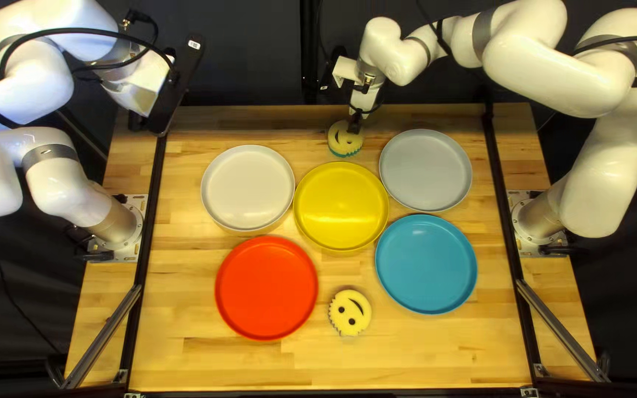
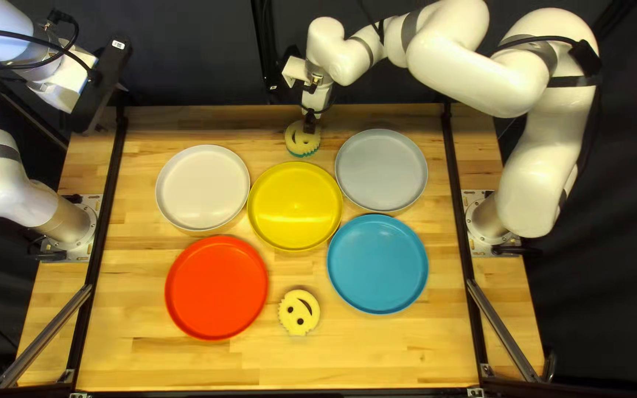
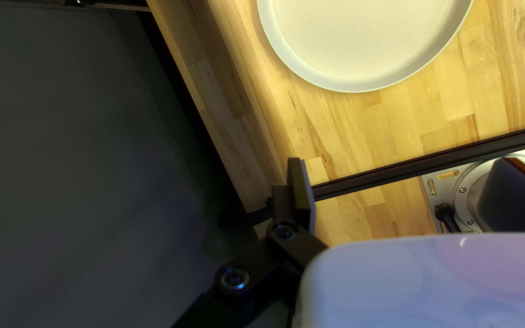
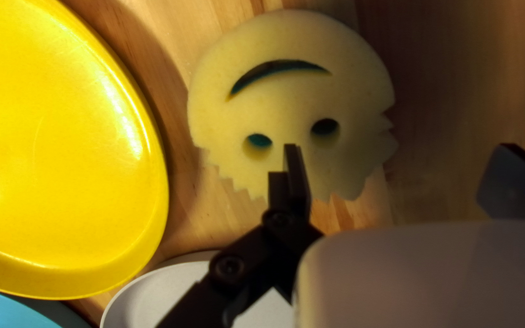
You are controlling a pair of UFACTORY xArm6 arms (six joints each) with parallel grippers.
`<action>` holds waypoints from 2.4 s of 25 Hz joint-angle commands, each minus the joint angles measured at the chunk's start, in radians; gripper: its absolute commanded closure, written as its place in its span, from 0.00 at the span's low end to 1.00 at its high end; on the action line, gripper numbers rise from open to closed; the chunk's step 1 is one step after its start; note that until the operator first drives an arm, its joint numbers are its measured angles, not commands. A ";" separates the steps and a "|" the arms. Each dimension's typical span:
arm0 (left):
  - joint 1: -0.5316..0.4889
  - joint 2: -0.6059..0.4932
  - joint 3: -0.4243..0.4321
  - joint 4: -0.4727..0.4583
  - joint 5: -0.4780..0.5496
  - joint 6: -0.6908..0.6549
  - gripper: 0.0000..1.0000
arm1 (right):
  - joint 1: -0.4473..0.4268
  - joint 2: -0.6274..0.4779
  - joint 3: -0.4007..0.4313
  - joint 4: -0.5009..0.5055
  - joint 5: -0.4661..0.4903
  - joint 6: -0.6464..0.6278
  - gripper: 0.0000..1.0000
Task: Pick up sponge and scrub the plate
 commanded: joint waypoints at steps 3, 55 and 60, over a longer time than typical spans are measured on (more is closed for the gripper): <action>0.000 0.000 0.000 0.000 0.000 0.000 0.00 | 0.002 0.019 -0.020 0.008 0.010 -0.014 0.00; 0.000 0.000 0.000 0.000 0.000 0.000 0.00 | 0.270 -0.378 0.334 -0.126 -0.025 0.124 1.00; 0.000 0.000 0.000 0.000 0.000 0.000 0.00 | 0.283 -0.359 0.318 -0.135 -0.022 0.140 1.00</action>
